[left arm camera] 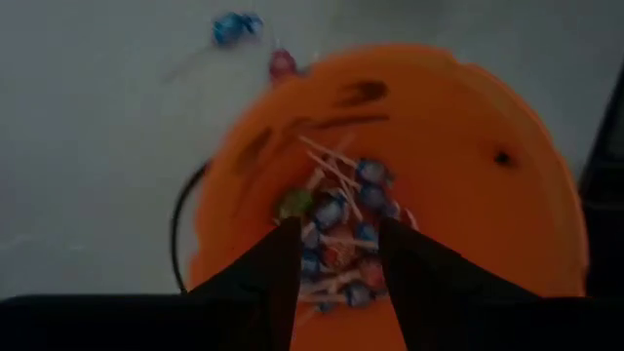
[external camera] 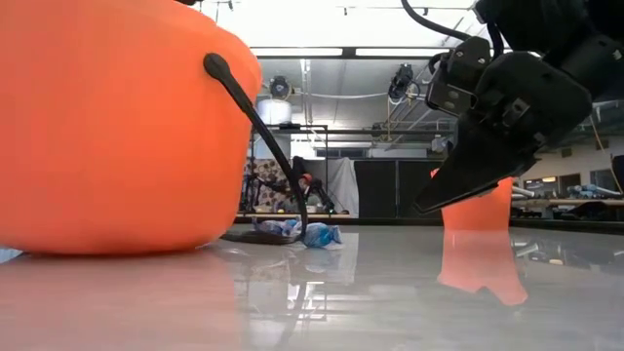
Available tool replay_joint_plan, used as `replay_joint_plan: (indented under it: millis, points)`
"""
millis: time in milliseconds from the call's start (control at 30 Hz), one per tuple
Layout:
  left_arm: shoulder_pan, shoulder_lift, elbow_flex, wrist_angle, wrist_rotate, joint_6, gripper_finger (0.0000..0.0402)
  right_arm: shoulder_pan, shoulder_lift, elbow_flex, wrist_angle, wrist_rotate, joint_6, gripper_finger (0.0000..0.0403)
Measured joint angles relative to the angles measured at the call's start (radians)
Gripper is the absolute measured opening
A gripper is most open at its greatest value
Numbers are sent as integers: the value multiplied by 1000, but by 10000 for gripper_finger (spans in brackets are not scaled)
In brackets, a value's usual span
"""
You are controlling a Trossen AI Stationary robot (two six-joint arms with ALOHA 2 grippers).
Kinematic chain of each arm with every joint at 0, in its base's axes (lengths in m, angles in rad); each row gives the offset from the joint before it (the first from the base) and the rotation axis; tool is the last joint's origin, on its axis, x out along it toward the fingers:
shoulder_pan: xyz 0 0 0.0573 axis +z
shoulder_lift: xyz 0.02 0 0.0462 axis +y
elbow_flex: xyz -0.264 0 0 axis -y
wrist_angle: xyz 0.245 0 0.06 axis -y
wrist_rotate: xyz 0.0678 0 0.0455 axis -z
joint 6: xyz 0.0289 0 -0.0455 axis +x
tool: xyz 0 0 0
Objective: Sort candy by brand, put in halloween buckets
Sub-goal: Move the bottom orange bucket to the left side of the table, then put the top blue lollipop into the bottom orange bucket
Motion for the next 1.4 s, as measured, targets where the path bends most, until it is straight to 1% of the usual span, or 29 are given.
replay_joint_plan:
  millis: [133, 200, 267, 433, 600, 633, 700, 800, 900, 967, 1100, 1200, 1267, 1300, 1333, 1367, 1400]
  points:
    - [-3, 8, -2, 2, 34, -2, 147, 0, 0, 0, 0, -3, 0, 83]
    - [-9, 14, -29, 21, 34, -7, 147, 0, 0, 0, -1, -3, 2, 83]
    - [-16, 27, -62, 37, 66, -10, 147, 0, 0, 0, -1, -8, 2, 83]
    - [-22, 57, -120, -24, 288, -59, 147, 0, 0, 0, -6, -13, 3, 83]
    - [-26, 60, -128, -242, 532, -183, 147, 1, -1, 0, -9, -13, 3, 83]
    - [-33, 60, -126, -294, 567, -206, 147, 1, -1, 0, -9, -13, 3, 83]
    - [-54, 60, -108, -372, 624, -233, 147, 1, -1, 0, -9, -13, 3, 83]
    - [-88, 59, -76, -445, 677, -272, 147, 1, -1, 0, -9, -13, 3, 83]
    - [-134, 59, -45, -450, 716, -298, 147, 1, -1, 0, -9, -14, 3, 83]
    - [-160, 59, -24, -450, 715, -295, 147, 1, -1, 0, -12, -16, 3, 83]
    - [-179, 59, 57, -448, 616, -305, 147, 1, -1, 0, -12, -16, 3, 83]
    - [-181, 59, 148, -474, 564, -315, 147, 2, -1, 0, -12, -16, 4, 83]
    - [-182, 59, 218, -512, 511, -313, 147, 2, -1, 0, -12, -16, 4, 83]
    - [-181, 59, 251, -531, 469, -301, 147, 2, -1, 0, -12, -16, 4, 83]
    - [-178, 59, 283, -545, 400, -278, 147, 2, -1, 0, -12, -16, 4, 83]
    - [-172, 58, 311, -547, 303, -240, 147, 2, -1, 0, -12, -16, 4, 83]
    - [-168, 57, 331, -535, 170, -201, 147, 2, -1, 0, -12, -16, 4, 83]
